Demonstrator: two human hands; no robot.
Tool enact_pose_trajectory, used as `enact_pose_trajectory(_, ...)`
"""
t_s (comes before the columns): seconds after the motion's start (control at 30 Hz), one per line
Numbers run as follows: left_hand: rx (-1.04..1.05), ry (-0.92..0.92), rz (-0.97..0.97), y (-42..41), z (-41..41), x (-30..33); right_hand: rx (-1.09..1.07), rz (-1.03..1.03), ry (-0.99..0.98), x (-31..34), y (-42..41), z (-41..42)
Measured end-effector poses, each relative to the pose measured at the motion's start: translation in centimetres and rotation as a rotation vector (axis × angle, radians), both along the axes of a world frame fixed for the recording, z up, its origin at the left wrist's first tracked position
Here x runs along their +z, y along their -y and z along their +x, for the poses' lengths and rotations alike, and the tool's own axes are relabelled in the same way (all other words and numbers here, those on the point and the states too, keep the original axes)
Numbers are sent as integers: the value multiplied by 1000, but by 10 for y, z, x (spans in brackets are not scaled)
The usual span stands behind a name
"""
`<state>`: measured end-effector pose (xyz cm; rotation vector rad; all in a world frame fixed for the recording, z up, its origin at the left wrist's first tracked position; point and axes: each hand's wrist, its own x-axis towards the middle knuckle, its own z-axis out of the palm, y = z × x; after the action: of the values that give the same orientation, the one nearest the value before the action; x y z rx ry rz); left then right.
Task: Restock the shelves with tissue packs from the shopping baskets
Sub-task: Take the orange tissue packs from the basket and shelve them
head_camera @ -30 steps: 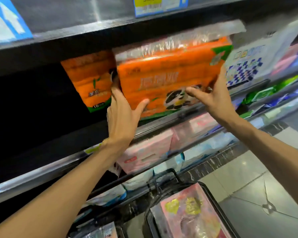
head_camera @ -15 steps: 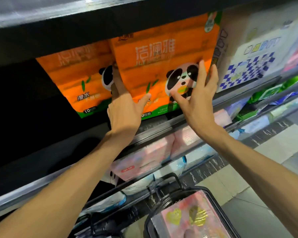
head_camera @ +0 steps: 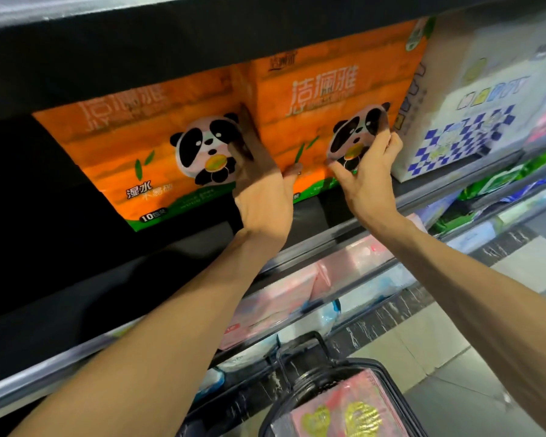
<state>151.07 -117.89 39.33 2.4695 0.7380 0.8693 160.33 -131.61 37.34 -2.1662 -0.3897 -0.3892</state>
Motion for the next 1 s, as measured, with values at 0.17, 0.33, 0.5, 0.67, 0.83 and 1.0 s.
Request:
enact_pose_trajectory(0.17,-82,-12,-21,-3,-7,5,2,-51,-33,6,5,-1)
enact_pose_trajectory(0.33,-174,-135,64,-15,-44,14,31,-286,9,11,16,-26)
enact_pose_trajectory(0.5,-157,-246,117,-29,-105,19,120,-472,74,24,15,-76)
enact_pose_trajectory(0.67,-203,-317,361,-53,-186,10,281,-626,185,29,0,-147)
enact_pose_trajectory(0.83,-197,-375,401,-74,-267,7,450,-759,252,28,-25,-228)
enact_pose_trajectory(1.0,-182,-399,455,-82,-375,-25,596,-854,258,8,-48,-308)
